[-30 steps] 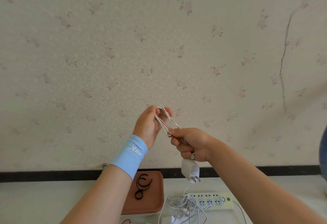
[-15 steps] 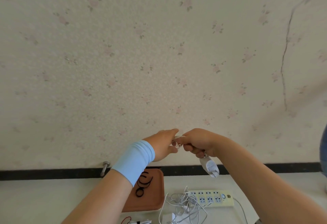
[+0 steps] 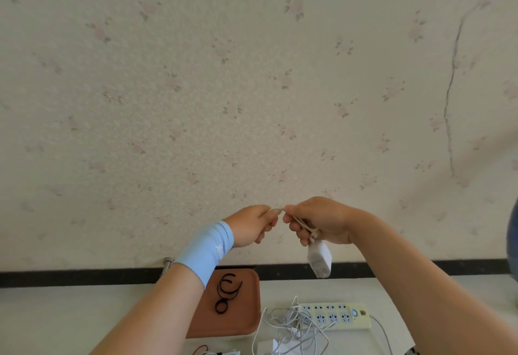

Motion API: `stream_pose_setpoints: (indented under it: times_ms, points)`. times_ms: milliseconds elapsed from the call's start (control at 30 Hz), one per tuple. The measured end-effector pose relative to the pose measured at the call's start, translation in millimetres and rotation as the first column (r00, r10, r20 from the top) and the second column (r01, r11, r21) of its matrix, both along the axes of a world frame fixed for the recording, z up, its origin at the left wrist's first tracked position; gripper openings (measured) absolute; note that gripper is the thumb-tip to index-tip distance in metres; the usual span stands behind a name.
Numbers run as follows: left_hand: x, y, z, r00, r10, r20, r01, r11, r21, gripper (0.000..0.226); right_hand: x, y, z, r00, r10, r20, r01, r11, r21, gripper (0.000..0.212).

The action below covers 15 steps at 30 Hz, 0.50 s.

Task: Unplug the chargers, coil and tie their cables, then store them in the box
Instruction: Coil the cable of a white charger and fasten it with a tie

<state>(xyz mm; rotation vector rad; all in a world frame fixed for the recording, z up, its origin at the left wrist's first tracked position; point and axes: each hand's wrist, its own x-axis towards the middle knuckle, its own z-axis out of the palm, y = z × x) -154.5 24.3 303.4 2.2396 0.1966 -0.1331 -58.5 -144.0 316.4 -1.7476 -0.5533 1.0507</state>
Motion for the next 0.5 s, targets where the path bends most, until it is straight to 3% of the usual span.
stream_pose_setpoints:
  times_ms: [67, 133, 200, 300, 367, 500]
  points:
    - [1, -2, 0, 0.997, 0.068, 0.04, -0.057, 0.972, -0.228, 0.032, -3, 1, -1, 0.983, 0.012, 0.181, 0.0, 0.998, -0.062, 0.037]
    - [2, -4, 0, 0.986, 0.141, 0.087, -0.108, 0.946, -0.304, 0.032, -6, 4, -1, 0.949, 0.024, 0.315, 0.008, 0.995, -0.098, 0.041]
    - [4, -6, -2, 0.972, 0.201, 0.124, -0.151, 0.933, -0.328, 0.032, -8, 9, -4, 0.961, -0.011, 0.275, 0.023, 0.999, -0.04, 0.041]
    - [8, -10, -4, 0.946, 0.31, 0.095, -0.202, 0.794, -0.573, 0.032, -12, 15, -6, 0.986, -0.088, 0.139, 0.082, 0.995, 0.052, 0.042]
    - [10, -12, -5, 0.933, 0.357, 0.047, -0.23, 0.689, -0.687, 0.032, -16, 19, -5, 0.976, -0.119, 0.184, 0.112, 0.993, 0.048, 0.045]
    - [12, -16, -8, 0.942, 0.334, -0.024, -0.224, 0.576, -0.786, 0.033, -22, 22, 0, 0.929, -0.095, 0.358, 0.123, 0.991, -0.055, 0.051]
